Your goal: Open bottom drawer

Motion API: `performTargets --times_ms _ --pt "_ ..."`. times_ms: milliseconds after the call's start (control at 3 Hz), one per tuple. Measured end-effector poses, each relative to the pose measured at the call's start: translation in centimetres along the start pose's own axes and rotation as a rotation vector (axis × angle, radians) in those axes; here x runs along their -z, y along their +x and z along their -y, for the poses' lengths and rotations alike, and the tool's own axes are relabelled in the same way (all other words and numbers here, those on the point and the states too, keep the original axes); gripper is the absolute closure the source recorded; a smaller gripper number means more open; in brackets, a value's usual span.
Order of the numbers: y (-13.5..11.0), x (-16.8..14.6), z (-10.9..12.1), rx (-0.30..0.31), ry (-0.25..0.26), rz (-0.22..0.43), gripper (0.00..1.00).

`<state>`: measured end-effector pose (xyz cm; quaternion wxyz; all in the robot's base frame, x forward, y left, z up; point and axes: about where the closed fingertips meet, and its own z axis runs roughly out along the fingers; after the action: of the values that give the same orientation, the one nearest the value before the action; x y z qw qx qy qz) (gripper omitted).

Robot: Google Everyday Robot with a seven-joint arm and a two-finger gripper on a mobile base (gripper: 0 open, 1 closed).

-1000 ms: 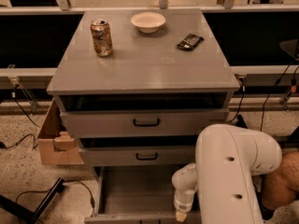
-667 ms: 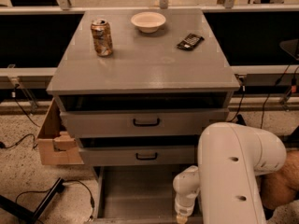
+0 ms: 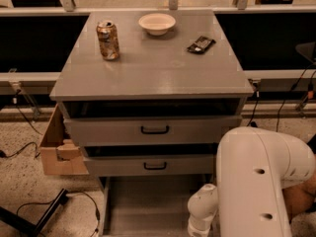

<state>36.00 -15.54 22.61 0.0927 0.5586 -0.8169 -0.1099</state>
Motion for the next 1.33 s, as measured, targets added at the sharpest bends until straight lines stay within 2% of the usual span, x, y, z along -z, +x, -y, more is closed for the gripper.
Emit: performTargets --times_ms 333,667,1000,1333 --pt "1.1 2.4 -4.2 -0.069 0.028 0.063 1.00" --pt "4.0 3.3 -10.0 -0.157 0.007 0.074 1.00" --pt "4.0 3.7 -9.7 -0.125 0.060 0.111 1.00" --pt "4.0 2.2 -6.6 -0.052 0.152 0.146 1.00"
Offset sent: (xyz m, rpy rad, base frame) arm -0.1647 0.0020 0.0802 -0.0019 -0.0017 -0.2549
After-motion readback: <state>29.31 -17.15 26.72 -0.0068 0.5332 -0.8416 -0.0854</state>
